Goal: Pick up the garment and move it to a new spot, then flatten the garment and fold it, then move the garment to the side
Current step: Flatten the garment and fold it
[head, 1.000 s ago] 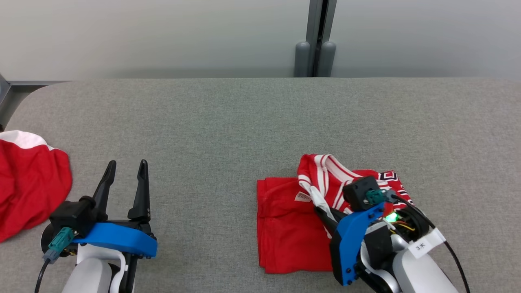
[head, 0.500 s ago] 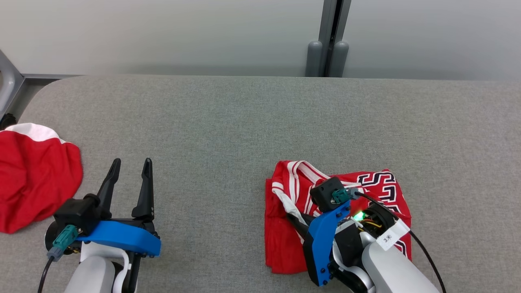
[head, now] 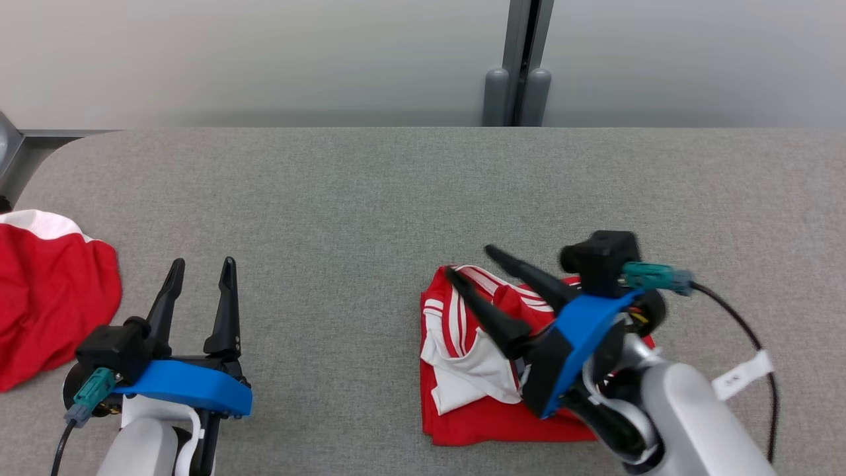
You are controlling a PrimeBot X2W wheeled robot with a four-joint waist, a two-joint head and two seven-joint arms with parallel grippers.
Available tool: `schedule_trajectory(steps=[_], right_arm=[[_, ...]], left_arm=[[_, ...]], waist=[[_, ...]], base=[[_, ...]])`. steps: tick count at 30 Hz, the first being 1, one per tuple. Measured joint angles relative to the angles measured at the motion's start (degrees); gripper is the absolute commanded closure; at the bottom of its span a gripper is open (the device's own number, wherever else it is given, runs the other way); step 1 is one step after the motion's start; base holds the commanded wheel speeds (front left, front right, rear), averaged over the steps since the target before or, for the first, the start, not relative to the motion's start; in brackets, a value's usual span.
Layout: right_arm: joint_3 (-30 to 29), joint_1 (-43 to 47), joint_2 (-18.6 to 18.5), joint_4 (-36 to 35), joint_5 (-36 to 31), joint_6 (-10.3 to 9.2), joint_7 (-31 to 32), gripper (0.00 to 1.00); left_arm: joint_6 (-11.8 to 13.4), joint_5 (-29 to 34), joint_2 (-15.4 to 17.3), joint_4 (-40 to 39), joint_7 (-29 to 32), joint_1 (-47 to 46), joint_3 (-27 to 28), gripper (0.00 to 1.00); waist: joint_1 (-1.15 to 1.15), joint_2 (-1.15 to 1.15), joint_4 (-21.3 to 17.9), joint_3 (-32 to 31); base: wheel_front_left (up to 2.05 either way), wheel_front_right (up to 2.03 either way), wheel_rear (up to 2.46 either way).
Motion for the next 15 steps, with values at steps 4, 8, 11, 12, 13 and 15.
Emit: schedule_trajectory(steps=[4,8,11,12,13,15], right_arm=[[-10.0,3.9,-1.2,-3.9,-5.2,0.0,0.5,0.0],[-19.4,7.5,-1.8,-4.2,-12.3,0.0,1.8,0.0],[-23.5,9.2,-1.8,-2.6,-16.7,0.0,2.0,0.0],[-24.3,9.5,-1.8,-2.0,-17.8,0.0,1.8,0.0],[-24.8,9.8,-1.8,-1.2,-18.9,0.0,1.5,0.0],[-25.2,9.8,-1.6,0.8,-20.4,0.0,0.3,0.0]], left_arm=[[0.0,0.0,0.0,-0.3,0.0,0.2,0.2,0.0],[0.0,0.0,0.1,-0.4,0.0,0.2,0.2,0.0],[0.0,0.0,0.3,-0.3,0.0,0.2,0.0,0.0],[0.0,0.0,0.4,-0.3,0.0,0.2,0.0,0.0],[0.0,0.1,0.5,-0.3,0.0,0.2,-0.1,0.0],[0.0,0.1,0.7,-0.1,0.0,0.1,-0.2,0.0]], waist=[[0.0,0.0,-0.5,-0.1],[0.0,0.0,-0.7,-0.2],[0.0,0.0,-0.9,0.0],[0.0,0.0,-0.9,0.0],[0.0,0.0,-1.0,0.1],[0.0,0.0,-1.1,0.2]], base=[[0.0,0.0,0.0],[0.0,0.0,0.0],[0.0,0.0,0.0],[0.0,0.0,0.0],[0.0,0.0,0.0],[0.0,0.0,0.0]])
